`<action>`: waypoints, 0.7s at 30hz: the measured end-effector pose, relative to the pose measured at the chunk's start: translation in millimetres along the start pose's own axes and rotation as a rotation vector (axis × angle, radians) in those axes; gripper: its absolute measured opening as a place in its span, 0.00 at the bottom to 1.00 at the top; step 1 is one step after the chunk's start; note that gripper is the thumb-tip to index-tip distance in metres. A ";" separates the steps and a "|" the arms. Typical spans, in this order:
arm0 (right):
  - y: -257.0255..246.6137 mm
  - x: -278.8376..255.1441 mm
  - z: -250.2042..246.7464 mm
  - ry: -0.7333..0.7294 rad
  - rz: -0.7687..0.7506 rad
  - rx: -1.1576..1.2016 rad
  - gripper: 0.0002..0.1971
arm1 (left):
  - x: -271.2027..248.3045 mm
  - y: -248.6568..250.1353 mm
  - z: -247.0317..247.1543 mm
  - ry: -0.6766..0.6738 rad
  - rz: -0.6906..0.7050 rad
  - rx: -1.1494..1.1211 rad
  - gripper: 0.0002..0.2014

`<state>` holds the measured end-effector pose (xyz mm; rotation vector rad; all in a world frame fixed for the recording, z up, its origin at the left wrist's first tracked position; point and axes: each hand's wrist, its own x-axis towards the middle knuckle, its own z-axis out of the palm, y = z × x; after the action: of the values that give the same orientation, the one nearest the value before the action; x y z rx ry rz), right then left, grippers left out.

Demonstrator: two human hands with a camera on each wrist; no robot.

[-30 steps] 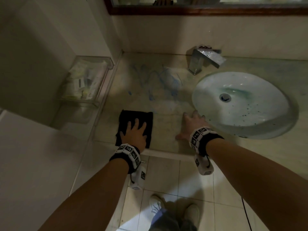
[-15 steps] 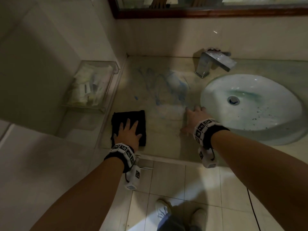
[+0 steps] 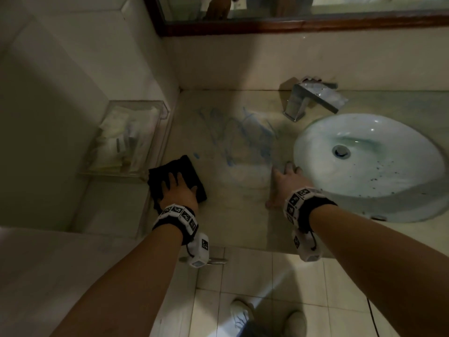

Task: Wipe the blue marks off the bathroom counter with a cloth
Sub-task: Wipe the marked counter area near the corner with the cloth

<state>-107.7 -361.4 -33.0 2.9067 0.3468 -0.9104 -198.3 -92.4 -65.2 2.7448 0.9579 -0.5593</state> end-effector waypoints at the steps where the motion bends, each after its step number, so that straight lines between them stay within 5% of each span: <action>1: 0.2 0.9 0.0 -0.003 -0.001 0.005 0.63 | 4.7 2.2 -2.5 -0.011 -0.013 -0.004 0.35; 10: 1.2 0.9 0.4 -0.020 0.001 0.027 0.64 | 48.7 19.8 -13.3 -0.096 -0.024 0.060 0.35; 21: -0.1 1.5 -0.5 -0.042 -0.002 0.007 0.63 | 67.4 32.6 -24.7 -0.103 0.179 0.120 0.33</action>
<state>-106.2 -360.9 -33.4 2.8889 0.3438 -0.9739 -122.0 -72.8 -68.5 2.8357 0.6676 -0.7386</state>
